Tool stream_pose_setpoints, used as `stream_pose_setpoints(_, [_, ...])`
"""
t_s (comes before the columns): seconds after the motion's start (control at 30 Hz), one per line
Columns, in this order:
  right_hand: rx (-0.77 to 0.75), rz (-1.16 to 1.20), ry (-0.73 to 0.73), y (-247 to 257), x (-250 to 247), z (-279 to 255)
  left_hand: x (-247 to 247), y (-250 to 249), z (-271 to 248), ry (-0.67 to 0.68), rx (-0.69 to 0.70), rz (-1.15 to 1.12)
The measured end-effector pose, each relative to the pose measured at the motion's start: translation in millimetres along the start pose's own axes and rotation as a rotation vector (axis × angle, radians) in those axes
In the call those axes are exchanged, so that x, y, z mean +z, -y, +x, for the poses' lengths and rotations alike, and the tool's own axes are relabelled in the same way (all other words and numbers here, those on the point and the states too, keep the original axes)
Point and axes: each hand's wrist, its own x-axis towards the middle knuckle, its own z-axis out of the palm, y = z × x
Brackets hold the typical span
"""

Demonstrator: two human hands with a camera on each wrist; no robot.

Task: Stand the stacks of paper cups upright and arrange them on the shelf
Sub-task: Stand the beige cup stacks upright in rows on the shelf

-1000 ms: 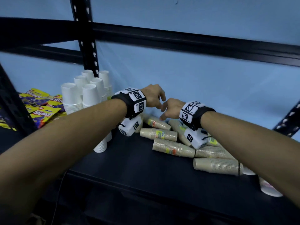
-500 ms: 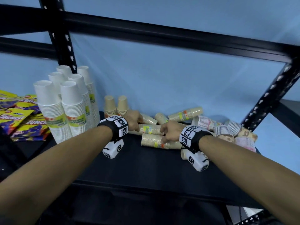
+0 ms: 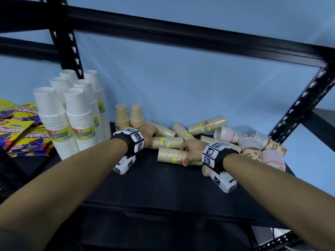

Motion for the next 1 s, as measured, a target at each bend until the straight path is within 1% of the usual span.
stream_pose_setpoints(0.1, [-0.006, -0.008, -0.011, 0.1, -2.5, -2.7, -3.1, -1.6, -2.8, 0.010, -0.009, -0.001])
stream_pose_setpoints(0.2, [-0.009, -0.025, -0.023, 0.1, -9.2, -6.6, -8.4, -6.1, -5.2, -0.009, -0.005, 0.017])
stream_pose_setpoints(0.43, [-0.013, -0.011, -0.059, 6.6, -40.2, -14.5, -46.2, -19.5, -13.1, -0.053, -0.007, 0.053])
stream_pose_setpoints(0.6, [-0.042, 0.039, -0.165, 13.8, -63.3, -22.9, -68.9, -25.1, -19.8, -0.105, -0.013, 0.031])
stream_pose_setpoints(0.67, [-0.058, 0.023, -0.195, 17.3, -68.2, -23.5, -75.1, -29.7, -22.0, -0.115, -0.010, 0.026])
stream_pose_setpoints(1.0, [-0.083, 0.005, -0.245, 36.2, -76.1, -13.8, -74.8, -59.4, -23.8, -0.069, 0.037, 0.056])
